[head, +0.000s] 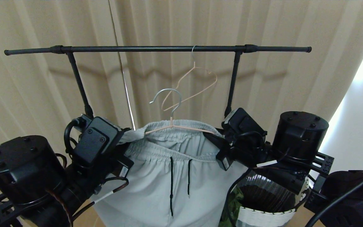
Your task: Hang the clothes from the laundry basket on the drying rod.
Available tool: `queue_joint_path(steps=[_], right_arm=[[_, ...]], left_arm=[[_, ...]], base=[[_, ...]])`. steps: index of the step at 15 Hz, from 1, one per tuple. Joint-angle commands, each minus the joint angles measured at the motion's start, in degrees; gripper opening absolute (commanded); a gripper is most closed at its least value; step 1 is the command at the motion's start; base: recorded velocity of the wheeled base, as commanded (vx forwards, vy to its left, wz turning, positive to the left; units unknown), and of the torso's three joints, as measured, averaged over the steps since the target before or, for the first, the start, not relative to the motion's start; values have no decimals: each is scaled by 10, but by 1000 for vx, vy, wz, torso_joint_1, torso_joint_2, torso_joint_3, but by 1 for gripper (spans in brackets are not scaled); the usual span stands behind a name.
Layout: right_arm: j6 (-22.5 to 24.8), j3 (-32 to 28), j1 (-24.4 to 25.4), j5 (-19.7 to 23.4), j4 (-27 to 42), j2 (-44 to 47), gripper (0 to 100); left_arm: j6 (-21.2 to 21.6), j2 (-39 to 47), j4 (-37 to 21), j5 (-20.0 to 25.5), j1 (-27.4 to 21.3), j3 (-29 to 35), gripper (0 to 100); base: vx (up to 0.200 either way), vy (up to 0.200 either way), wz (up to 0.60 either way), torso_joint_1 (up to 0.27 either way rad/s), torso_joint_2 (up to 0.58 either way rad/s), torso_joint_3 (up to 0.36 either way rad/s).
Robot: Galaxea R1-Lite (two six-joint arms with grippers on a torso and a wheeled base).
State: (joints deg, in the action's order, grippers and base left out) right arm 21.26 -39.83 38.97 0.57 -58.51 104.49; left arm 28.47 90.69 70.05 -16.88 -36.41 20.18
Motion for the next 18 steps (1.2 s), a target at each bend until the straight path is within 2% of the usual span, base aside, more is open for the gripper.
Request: queue_joint_path(steps=[1,4,8,14,15,17,18], right_arm=[[0,3,1,0,-2,-3,0],[0,2,0,0,-2,-15,0],[0,3,-28,-9,-2,-31,0],[-2,5,-73,-7,-3,-66,0],[-2,6,-76,-7,-3,-74,0],[-6,14,-79,-6,-2,-97,0],[-12,15,-79,-6,-3,-104,0]], left_arm=[[-3,-2,2,0,-13,-15,100],[-10,-7,2,4,-19,-17,100],[-10,-48,2,56,-19,-36,100],[-23,-86,1,56,-15,-84,100],[-29,-85,1,54,-5,-91,100],[-33,-78,-1,56,59,-130,100],[-35,-70,0,59,74,-152,100]], base=[[0,0,0,0,0,0],[0,0,0,0,0,0],[0,0,0,0,0,0],[0,0,0,0,0,0],[0,0,0,0,0,0],[0,0,0,0,0,0],[0,0,0,0,0,0]])
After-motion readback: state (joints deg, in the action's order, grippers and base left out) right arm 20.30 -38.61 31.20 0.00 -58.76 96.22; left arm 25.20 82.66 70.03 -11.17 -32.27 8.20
